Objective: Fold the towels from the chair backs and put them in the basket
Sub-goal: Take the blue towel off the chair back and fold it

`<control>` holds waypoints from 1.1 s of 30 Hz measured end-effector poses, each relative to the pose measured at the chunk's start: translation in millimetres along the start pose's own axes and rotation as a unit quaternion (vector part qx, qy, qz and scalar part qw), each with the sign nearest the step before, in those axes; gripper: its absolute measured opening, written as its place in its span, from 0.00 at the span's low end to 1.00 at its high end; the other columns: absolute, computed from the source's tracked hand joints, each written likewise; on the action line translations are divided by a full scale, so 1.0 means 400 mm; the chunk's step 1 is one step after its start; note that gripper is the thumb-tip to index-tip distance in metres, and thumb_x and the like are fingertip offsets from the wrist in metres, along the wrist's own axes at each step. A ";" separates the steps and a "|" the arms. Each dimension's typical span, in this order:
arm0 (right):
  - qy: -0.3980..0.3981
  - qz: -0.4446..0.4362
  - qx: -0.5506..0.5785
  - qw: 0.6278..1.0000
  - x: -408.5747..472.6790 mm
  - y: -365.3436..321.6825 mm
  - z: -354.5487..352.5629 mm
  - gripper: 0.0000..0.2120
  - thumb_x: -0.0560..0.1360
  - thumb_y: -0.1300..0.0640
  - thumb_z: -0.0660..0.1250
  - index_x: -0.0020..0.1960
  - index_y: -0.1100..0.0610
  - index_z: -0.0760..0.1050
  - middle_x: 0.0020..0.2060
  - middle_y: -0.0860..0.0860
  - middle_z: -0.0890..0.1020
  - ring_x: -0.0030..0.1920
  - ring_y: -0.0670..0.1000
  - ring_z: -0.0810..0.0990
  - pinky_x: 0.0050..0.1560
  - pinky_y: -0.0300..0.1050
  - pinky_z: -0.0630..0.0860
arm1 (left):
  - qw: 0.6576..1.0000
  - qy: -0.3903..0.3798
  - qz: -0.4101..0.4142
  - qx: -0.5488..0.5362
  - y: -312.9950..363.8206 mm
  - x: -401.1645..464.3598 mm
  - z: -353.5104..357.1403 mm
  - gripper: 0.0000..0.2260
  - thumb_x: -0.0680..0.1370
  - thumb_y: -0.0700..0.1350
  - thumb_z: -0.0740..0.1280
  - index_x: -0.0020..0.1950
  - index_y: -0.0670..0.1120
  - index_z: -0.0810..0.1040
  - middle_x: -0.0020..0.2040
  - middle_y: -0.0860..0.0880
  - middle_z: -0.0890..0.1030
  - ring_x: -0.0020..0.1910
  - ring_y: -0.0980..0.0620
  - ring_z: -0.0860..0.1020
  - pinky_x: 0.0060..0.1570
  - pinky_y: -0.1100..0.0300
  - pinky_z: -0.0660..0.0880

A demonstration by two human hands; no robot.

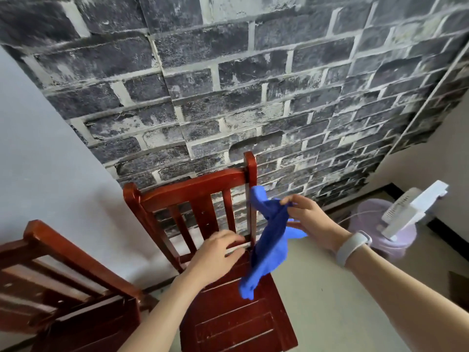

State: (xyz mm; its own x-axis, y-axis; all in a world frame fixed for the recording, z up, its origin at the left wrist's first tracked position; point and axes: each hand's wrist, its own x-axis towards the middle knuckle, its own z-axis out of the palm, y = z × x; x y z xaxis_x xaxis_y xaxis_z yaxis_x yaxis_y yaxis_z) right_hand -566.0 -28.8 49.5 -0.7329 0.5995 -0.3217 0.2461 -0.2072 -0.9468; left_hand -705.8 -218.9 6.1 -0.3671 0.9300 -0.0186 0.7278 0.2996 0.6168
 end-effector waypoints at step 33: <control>0.038 0.132 -0.071 0.988 0.045 0.219 0.026 0.24 0.76 0.63 0.61 0.71 0.59 0.60 0.57 0.56 0.74 0.50 0.51 0.71 0.45 0.39 0.69 | 0.926 0.161 -0.042 -0.340 0.210 0.183 -0.212 0.05 0.76 0.42 0.64 0.44 0.52 0.75 0.40 0.52 0.80 0.42 0.52 0.76 0.48 0.54 0.71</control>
State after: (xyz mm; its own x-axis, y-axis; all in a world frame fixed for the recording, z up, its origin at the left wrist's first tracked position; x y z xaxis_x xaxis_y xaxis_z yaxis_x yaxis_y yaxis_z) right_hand -564.1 -44.1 -39.1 -0.5835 0.5963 -0.5514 0.5127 -0.2560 -0.8195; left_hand -720.6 -143.6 123.2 -0.6383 0.7657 0.0792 0.1967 0.0628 0.9785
